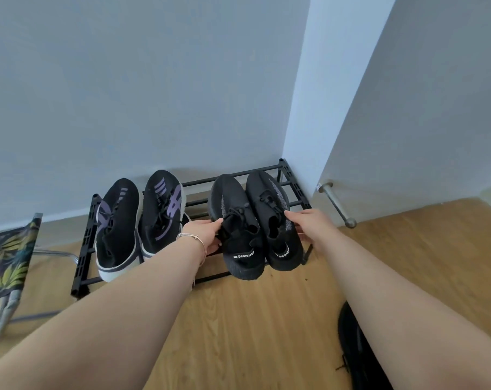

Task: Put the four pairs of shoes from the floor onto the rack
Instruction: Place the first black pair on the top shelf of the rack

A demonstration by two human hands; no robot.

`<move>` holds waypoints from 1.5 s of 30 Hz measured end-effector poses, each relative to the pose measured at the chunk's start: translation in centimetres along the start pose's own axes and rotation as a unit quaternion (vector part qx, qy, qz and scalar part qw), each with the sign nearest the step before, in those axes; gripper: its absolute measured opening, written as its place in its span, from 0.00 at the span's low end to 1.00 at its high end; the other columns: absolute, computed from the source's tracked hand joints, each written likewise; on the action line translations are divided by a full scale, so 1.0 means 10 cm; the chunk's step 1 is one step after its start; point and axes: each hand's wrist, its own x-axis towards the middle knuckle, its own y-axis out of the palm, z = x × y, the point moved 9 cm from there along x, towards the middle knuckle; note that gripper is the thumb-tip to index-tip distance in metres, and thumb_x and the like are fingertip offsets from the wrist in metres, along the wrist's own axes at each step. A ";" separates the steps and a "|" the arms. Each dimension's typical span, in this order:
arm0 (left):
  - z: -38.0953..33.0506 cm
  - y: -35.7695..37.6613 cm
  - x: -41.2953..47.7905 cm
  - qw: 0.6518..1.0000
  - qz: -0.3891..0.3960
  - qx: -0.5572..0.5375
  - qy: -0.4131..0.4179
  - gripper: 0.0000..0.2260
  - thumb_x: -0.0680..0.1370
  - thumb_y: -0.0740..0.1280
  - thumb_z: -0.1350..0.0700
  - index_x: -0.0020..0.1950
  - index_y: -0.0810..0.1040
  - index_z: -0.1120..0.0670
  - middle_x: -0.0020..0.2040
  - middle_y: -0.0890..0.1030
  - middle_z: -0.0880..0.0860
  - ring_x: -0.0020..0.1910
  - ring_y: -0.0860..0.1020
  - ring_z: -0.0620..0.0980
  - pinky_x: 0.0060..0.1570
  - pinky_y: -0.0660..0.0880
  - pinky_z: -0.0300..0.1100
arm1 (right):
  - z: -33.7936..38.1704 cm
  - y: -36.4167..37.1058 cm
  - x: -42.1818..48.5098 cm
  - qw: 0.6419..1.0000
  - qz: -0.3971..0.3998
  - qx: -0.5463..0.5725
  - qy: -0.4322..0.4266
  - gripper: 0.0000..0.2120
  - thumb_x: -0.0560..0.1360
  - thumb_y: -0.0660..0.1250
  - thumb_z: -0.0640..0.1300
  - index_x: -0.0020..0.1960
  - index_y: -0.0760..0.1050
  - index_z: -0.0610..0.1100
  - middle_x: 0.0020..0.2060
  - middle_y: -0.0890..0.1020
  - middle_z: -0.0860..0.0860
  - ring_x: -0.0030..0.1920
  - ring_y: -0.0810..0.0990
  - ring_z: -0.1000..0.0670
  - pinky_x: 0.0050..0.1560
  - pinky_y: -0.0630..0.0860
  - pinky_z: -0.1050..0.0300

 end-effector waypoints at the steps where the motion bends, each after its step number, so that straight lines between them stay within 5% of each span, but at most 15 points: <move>1: 0.01 -0.01 0.01 1.000 -0.009 0.002 0.002 0.06 0.78 0.71 0.56 0.50 0.82 0.57 0.47 0.80 0.59 0.44 0.78 0.56 0.56 0.79 0.52 | 0.00 0.00 0.02 1.000 -0.005 0.001 0.000 0.14 0.72 0.76 0.53 0.51 0.84 0.43 0.47 0.88 0.43 0.51 0.86 0.39 0.58 0.82 0.40; 4: 0.03 -0.06 0.00 0.999 -0.032 -0.011 0.036 0.02 0.79 0.69 0.58 0.48 0.81 0.55 0.46 0.80 0.59 0.44 0.78 0.56 0.51 0.80 0.50 | -0.04 0.02 0.03 1.000 -0.009 -0.001 -0.014 0.16 0.75 0.74 0.54 0.54 0.84 0.42 0.45 0.87 0.48 0.47 0.84 0.46 0.52 0.81 0.49; 7: 0.04 -0.05 -0.10 0.995 -0.018 0.021 0.091 0.11 0.80 0.67 0.58 0.61 0.81 0.53 0.50 0.84 0.54 0.48 0.82 0.53 0.56 0.81 0.51 | -0.05 0.02 -0.03 0.999 -0.005 -0.021 -0.042 0.14 0.78 0.69 0.55 0.48 0.85 0.44 0.35 0.84 0.54 0.39 0.80 0.49 0.43 0.75 0.53; 11: 0.15 -0.09 -0.39 0.976 -0.029 0.139 0.164 0.18 0.80 0.62 0.46 0.69 0.77 0.47 0.62 0.82 0.45 0.62 0.79 0.47 0.66 0.74 0.50 | -0.10 -0.01 -0.18 0.998 0.023 0.001 -0.063 0.11 0.81 0.65 0.55 0.54 0.83 0.51 0.40 0.88 0.58 0.39 0.85 0.57 0.38 0.77 0.65; 14: 0.32 -0.11 -0.60 0.968 -0.022 0.164 0.189 0.25 0.75 0.59 0.36 0.68 0.77 0.42 0.63 0.81 0.41 0.63 0.76 0.39 0.67 0.72 0.45 | -0.27 -0.05 -0.36 0.994 0.060 0.006 -0.096 0.14 0.80 0.66 0.55 0.64 0.80 0.56 0.48 0.87 0.63 0.46 0.86 0.62 0.41 0.80 0.67; 17: 0.47 0.00 -0.75 0.942 0.013 0.237 0.238 0.23 0.71 0.67 0.36 0.66 0.71 0.32 0.60 0.79 0.33 0.59 0.76 0.31 0.60 0.73 0.34 | -0.43 -0.04 -0.49 0.984 0.106 -0.037 -0.138 0.26 0.73 0.72 0.57 0.70 0.73 0.61 0.58 0.84 0.65 0.56 0.82 0.63 0.54 0.81 0.61; 20: 0.55 0.07 -0.75 0.913 -0.003 0.301 0.275 0.36 0.70 0.74 0.41 0.76 0.65 0.44 0.66 0.71 0.36 0.65 0.70 0.36 0.67 0.68 0.38 | -0.49 0.02 -0.54 0.974 0.120 -0.112 -0.155 0.42 0.65 0.76 0.59 0.76 0.65 0.60 0.67 0.78 0.62 0.64 0.78 0.60 0.62 0.78 0.54; 24: 0.55 0.05 -0.71 0.904 -0.032 0.309 0.293 0.38 0.70 0.75 0.42 0.77 0.64 0.46 0.64 0.68 0.35 0.65 0.66 0.36 0.67 0.64 0.37 | -0.42 0.02 -0.53 0.963 0.084 -0.168 -0.194 0.42 0.65 0.78 0.54 0.75 0.64 0.61 0.62 0.77 0.66 0.57 0.77 0.70 0.49 0.75 0.74; 32: 0.20 0.05 -0.57 0.836 -0.125 0.430 0.317 0.29 0.69 0.73 0.39 0.66 0.75 0.49 0.63 0.78 0.49 0.67 0.69 0.53 0.67 0.68 0.47 | -0.04 0.14 -0.42 0.925 0.039 -0.275 -0.261 0.36 0.70 0.76 0.55 0.75 0.66 0.58 0.66 0.75 0.61 0.66 0.71 0.58 0.64 0.69 0.56; 37: -0.01 0.09 -0.39 0.839 -0.130 0.450 0.277 0.26 0.70 0.72 0.39 0.64 0.75 0.50 0.61 0.79 0.50 0.66 0.71 0.55 0.64 0.71 0.49 | 0.29 0.27 -0.25 0.911 0.048 -0.303 -0.276 0.27 0.70 0.76 0.51 0.68 0.74 0.58 0.60 0.83 0.58 0.63 0.78 0.53 0.64 0.76 0.48; 40: -0.09 0.08 -0.32 0.844 -0.132 0.448 0.265 0.26 0.71 0.72 0.40 0.64 0.75 0.51 0.60 0.80 0.51 0.64 0.72 0.56 0.63 0.72 0.52 | 0.36 0.30 -0.16 0.916 0.045 -0.296 -0.269 0.29 0.72 0.76 0.49 0.71 0.73 0.56 0.64 0.82 0.56 0.66 0.77 0.51 0.63 0.73 0.53; 45: -0.11 0.07 -0.24 0.849 -0.131 0.440 0.263 0.28 0.71 0.73 0.41 0.66 0.74 0.51 0.62 0.80 0.51 0.65 0.72 0.56 0.63 0.72 0.52 | 0.36 0.33 -0.05 0.918 0.050 -0.310 -0.242 0.33 0.73 0.75 0.50 0.76 0.68 0.52 0.70 0.78 0.53 0.72 0.72 0.49 0.72 0.69 0.43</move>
